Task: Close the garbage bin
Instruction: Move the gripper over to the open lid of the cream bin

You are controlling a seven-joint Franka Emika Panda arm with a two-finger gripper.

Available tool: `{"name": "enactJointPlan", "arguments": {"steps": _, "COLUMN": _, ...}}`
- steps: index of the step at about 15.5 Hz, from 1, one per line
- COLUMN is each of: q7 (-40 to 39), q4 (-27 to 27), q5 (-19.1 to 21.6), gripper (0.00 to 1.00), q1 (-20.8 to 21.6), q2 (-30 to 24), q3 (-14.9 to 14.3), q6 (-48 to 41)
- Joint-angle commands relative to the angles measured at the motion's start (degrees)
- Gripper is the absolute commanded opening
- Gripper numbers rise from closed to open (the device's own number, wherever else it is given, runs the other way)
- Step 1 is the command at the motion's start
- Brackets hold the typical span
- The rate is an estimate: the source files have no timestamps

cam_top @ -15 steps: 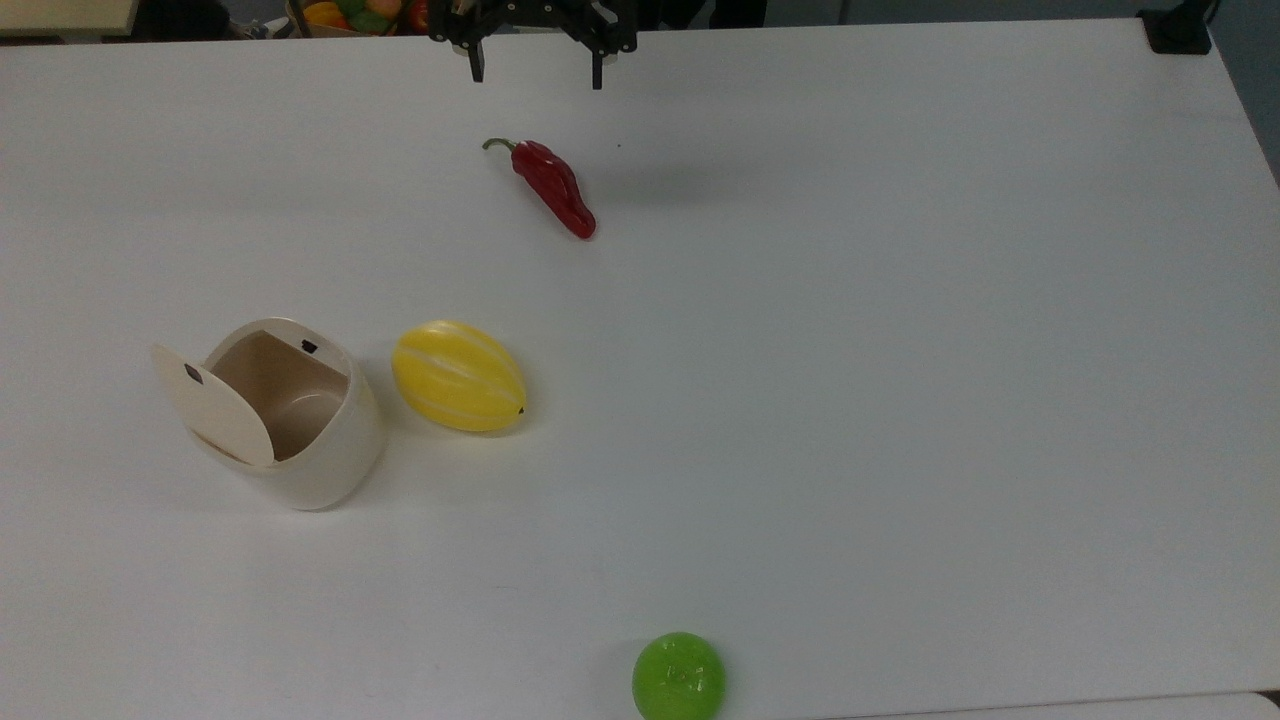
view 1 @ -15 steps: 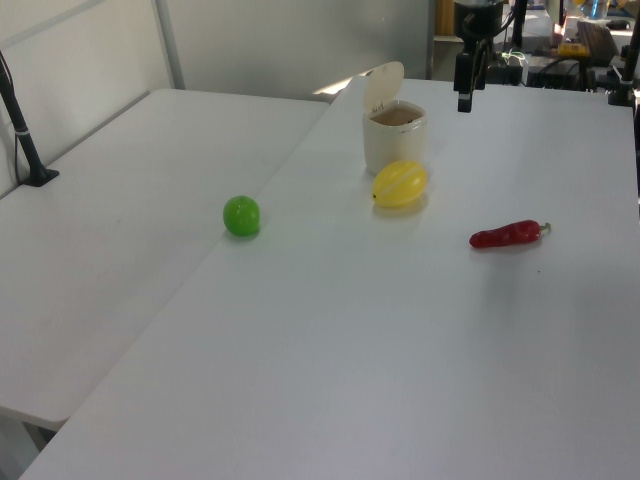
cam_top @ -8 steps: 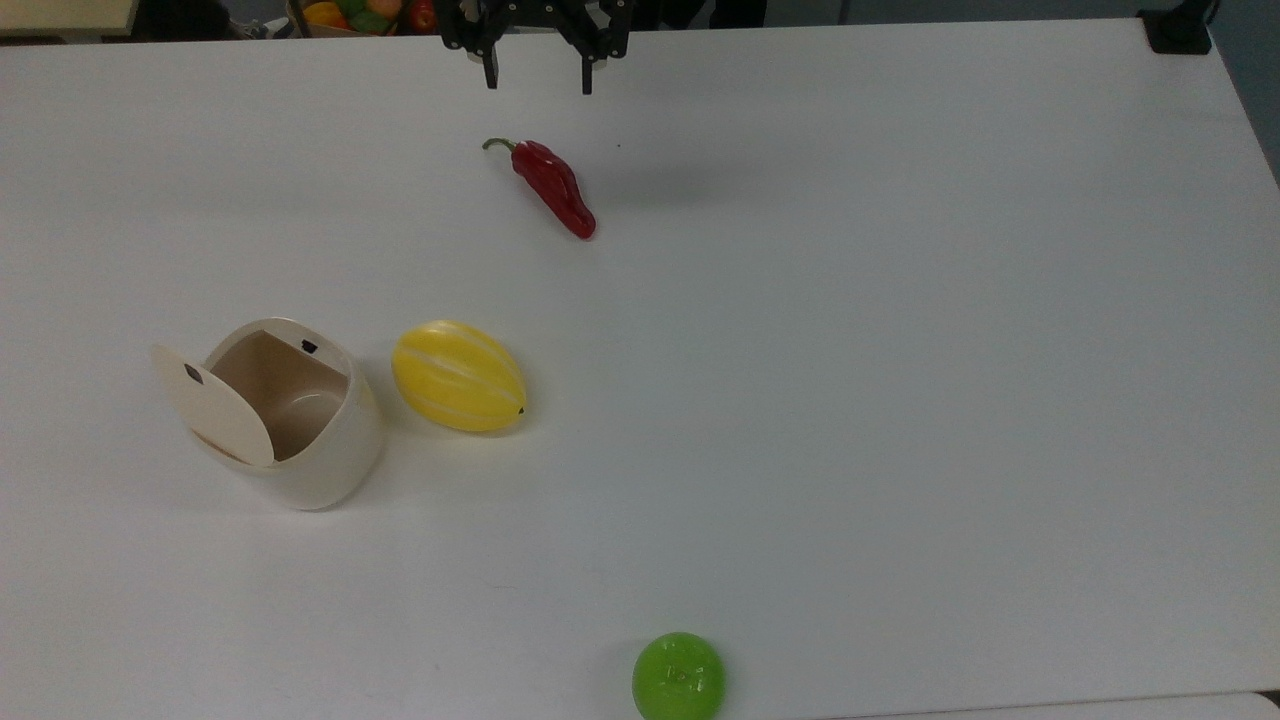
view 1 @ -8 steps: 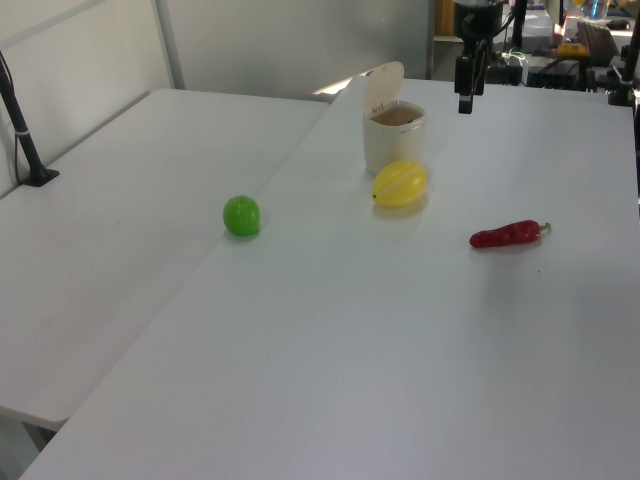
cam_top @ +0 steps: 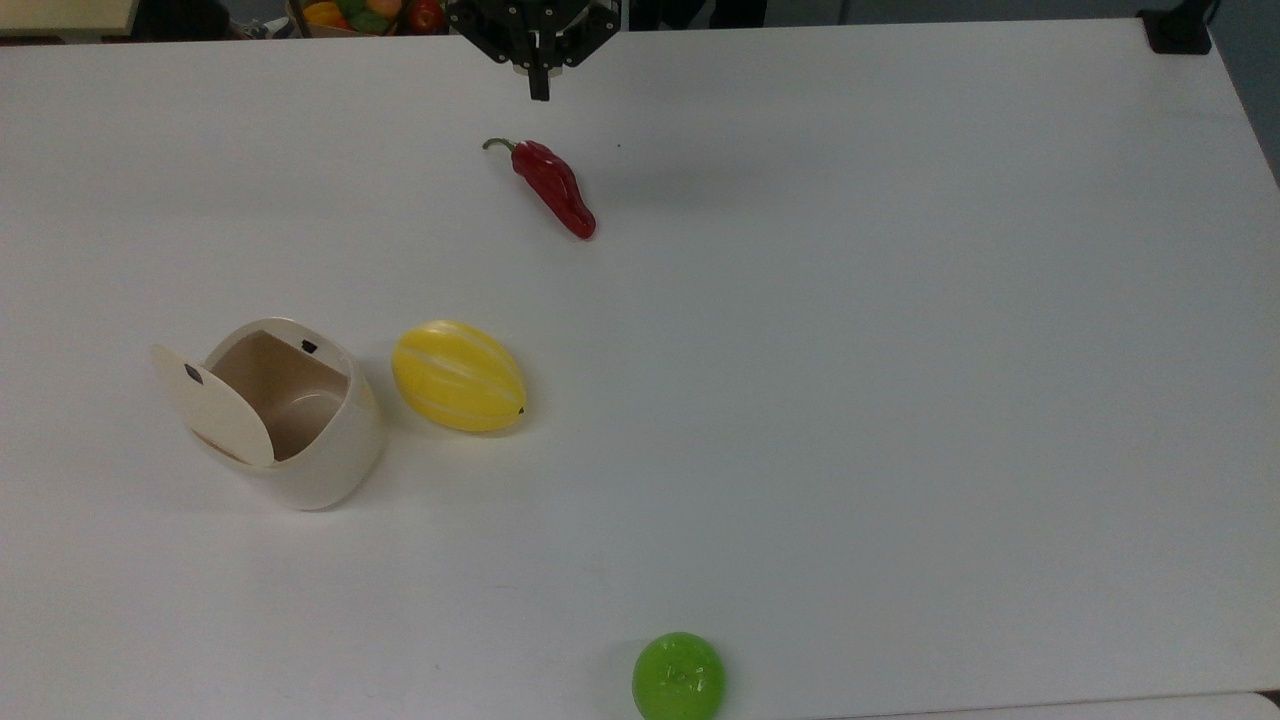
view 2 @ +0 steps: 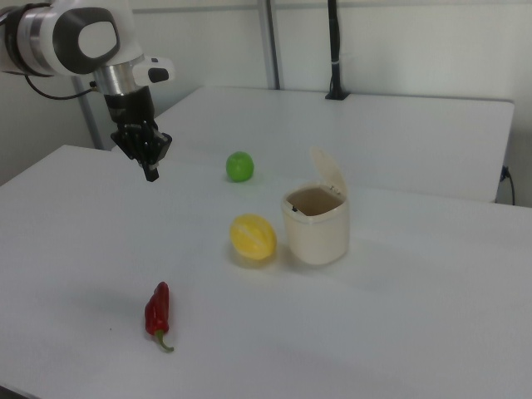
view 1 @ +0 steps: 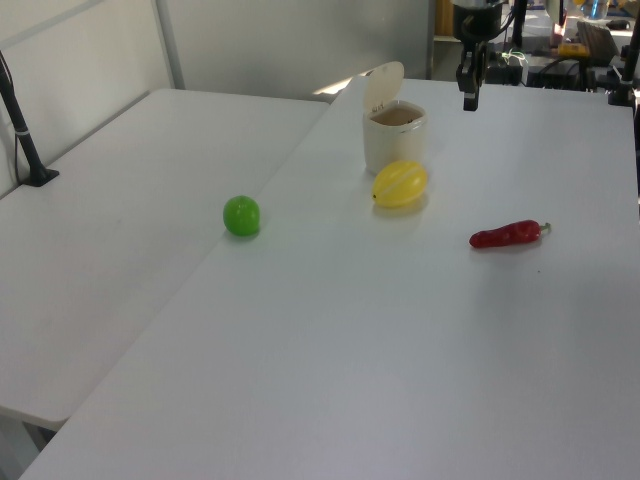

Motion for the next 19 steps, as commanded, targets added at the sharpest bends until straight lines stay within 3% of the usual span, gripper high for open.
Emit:
{"name": "enactJointPlan", "arguments": {"steps": 1, "q7": -1.5, "q4": 1.0, "q5": 0.5, "gripper": 0.00, "q1": -0.2, "q2": 0.9, "q3": -0.4, "q6": -0.3}}
{"name": "enactJointPlan", "arguments": {"steps": 5, "q7": -1.3, "q4": 3.5, "q5": 0.6, "gripper": 0.00, "q1": -2.6, "q2": 3.0, "q3": -0.4, "q6": 2.5}}
{"name": "enactJointPlan", "arguments": {"steps": 10, "q7": -0.5, "q4": 3.7, "q5": 0.6, "gripper": 0.00, "q1": -8.8, "q2": 5.1, "q3": -0.4, "q6": 16.4}}
{"name": "enactJointPlan", "arguments": {"steps": 19, "q7": 1.3, "q4": 4.9, "q5": 1.1, "gripper": 0.00, "q1": -14.7, "q2": 12.4, "q3": -0.4, "q6": 41.2}}
